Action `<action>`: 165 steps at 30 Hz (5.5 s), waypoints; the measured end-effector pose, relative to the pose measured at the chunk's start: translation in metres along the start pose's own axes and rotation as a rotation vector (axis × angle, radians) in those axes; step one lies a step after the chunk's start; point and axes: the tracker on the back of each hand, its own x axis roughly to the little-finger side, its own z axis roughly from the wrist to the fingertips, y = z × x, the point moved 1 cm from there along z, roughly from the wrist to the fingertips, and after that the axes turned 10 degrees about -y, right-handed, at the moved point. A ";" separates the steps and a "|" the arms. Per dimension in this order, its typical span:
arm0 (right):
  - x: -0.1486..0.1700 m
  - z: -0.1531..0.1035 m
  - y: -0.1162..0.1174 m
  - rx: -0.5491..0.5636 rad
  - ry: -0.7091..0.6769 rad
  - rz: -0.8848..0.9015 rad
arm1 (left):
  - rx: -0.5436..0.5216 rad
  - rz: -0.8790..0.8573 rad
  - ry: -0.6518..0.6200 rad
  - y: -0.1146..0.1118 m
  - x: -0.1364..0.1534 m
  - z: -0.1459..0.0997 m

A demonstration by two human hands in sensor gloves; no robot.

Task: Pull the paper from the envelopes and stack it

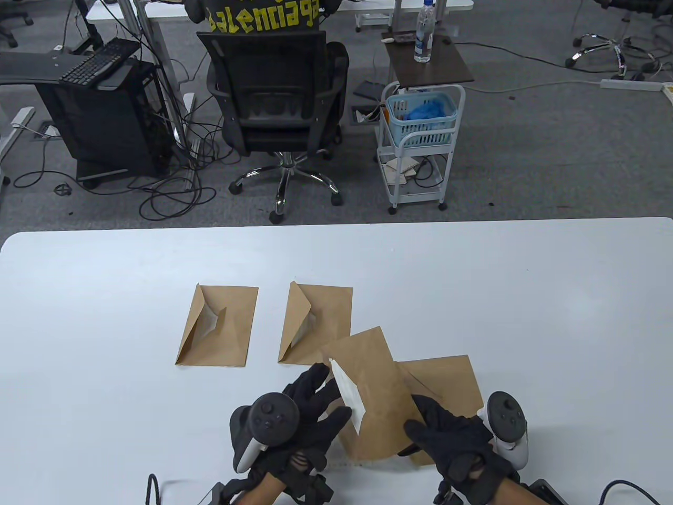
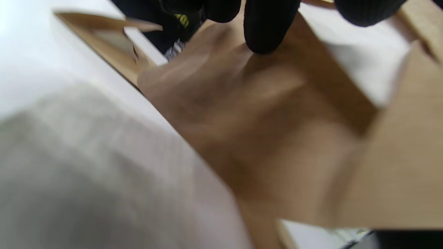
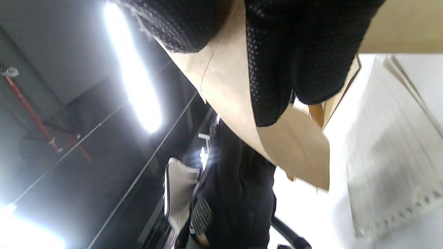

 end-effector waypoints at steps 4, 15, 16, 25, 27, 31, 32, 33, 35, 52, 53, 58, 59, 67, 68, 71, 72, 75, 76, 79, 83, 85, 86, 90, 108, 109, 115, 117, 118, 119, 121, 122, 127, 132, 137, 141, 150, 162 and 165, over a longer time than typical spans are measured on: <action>0.003 -0.001 0.001 0.031 0.034 -0.012 | -0.058 -0.186 0.053 0.000 0.005 0.001; 0.002 0.001 0.001 -0.006 0.052 -0.181 | -0.129 0.234 -0.085 0.005 -0.021 -0.005; -0.001 0.001 0.000 0.013 0.037 -0.215 | -0.127 0.273 -0.095 0.005 -0.022 -0.005; -0.014 -0.002 -0.010 0.055 0.013 -0.329 | -0.168 0.281 -0.057 0.018 -0.014 -0.006; -0.018 -0.003 -0.017 0.073 0.004 -0.344 | -0.184 0.288 -0.023 0.025 -0.008 -0.006; -0.026 -0.004 -0.036 0.122 -0.027 -0.327 | -0.203 0.263 0.053 0.040 0.007 -0.006; -0.029 -0.004 -0.045 0.127 -0.036 -0.289 | -0.221 0.254 0.064 0.043 0.010 -0.006; -0.030 -0.004 -0.048 0.128 -0.041 -0.277 | -0.224 0.251 0.074 0.045 0.012 -0.006; -0.036 -0.006 -0.062 0.153 -0.066 -0.261 | -0.244 0.253 0.093 0.050 0.015 -0.006; -0.050 -0.029 -0.141 0.464 -0.043 -0.226 | 0.024 0.385 0.129 0.028 0.022 0.002; -0.049 -0.029 -0.141 0.464 -0.041 -0.228 | 0.026 0.403 0.123 0.026 0.019 0.002; -0.049 -0.027 -0.137 0.448 -0.038 -0.239 | 0.123 0.546 0.083 0.010 0.011 0.004; -0.049 -0.027 -0.135 0.443 -0.036 -0.243 | 0.142 0.587 0.081 0.006 0.011 0.005; -0.047 -0.024 -0.130 0.419 -0.029 -0.262 | 0.266 0.912 0.062 -0.020 0.008 0.012; -0.047 -0.024 -0.130 0.418 -0.029 -0.263 | 0.282 0.950 0.064 -0.022 0.007 0.012; -0.047 -0.024 -0.130 0.415 -0.023 -0.268 | 0.318 1.017 0.076 -0.028 0.010 0.013; -0.047 -0.024 -0.130 0.415 -0.021 -0.268 | 0.344 1.032 0.094 -0.030 0.012 0.013; -0.047 -0.024 -0.130 0.417 -0.015 -0.269 | 0.359 1.021 0.105 -0.031 0.014 0.013; -0.047 -0.024 -0.130 0.417 -0.012 -0.270 | 0.362 1.017 0.111 -0.031 0.015 0.013; -0.048 -0.024 -0.130 0.418 -0.006 -0.272 | 0.384 1.004 0.122 -0.032 0.017 0.014; -0.047 -0.024 -0.129 0.412 0.003 -0.276 | 0.386 0.990 0.126 -0.031 0.017 0.014; -0.047 -0.024 -0.129 0.406 0.011 -0.275 | 0.383 0.993 0.136 -0.026 0.016 0.015; -0.046 -0.024 -0.129 0.403 0.019 -0.273 | 0.368 0.995 0.130 -0.022 0.014 0.015; -0.047 -0.024 -0.129 0.402 0.027 -0.256 | 0.257 1.017 0.104 0.002 0.005 0.019; -0.036 -0.026 -0.137 0.395 0.149 -0.150 | 0.064 1.081 0.090 0.037 0.029 0.010; -0.035 -0.026 -0.137 0.393 0.155 -0.148 | 0.066 1.074 0.091 0.037 0.029 0.009; -0.028 -0.026 -0.136 0.371 0.229 -0.171 | 0.070 0.997 0.091 0.035 0.030 0.003; -0.025 -0.026 -0.135 0.390 0.261 -0.206 | 0.069 1.000 0.091 0.035 0.029 0.002; -0.024 -0.026 -0.135 0.382 0.278 -0.218 | 0.066 1.004 0.087 0.036 0.028 0.001; -0.023 -0.026 -0.134 0.380 0.283 -0.221 | 0.063 1.004 0.085 0.036 0.027 0.001; -0.021 -0.026 -0.133 0.384 0.289 -0.219 | 0.060 1.000 0.080 0.036 0.026 0.000; -0.020 -0.026 -0.133 0.385 0.294 -0.218 | 0.057 1.000 0.079 0.036 0.025 -0.001; -0.005 -0.024 -0.128 0.331 0.364 -0.245 | 0.070 1.003 0.079 0.033 0.026 -0.001; 0.006 -0.017 -0.117 0.224 0.439 -0.450 | 0.085 1.004 0.074 0.030 0.023 -0.001; 0.010 -0.007 -0.102 0.098 0.454 -0.856 | 0.098 1.009 0.074 0.028 0.022 -0.001; 0.010 -0.002 -0.094 0.028 0.453 -1.116 | 0.101 1.008 0.078 0.028 0.022 -0.001; 0.015 -0.001 -0.090 -0.029 0.598 -1.362 | 0.112 1.019 0.072 0.022 0.021 0.000; 0.017 0.003 -0.089 -0.104 0.628 -1.371 | 0.114 1.023 0.063 0.020 0.020 0.000; 0.013 0.007 -0.090 -0.114 0.632 -1.377 | 0.120 1.022 0.067 0.019 0.020 0.001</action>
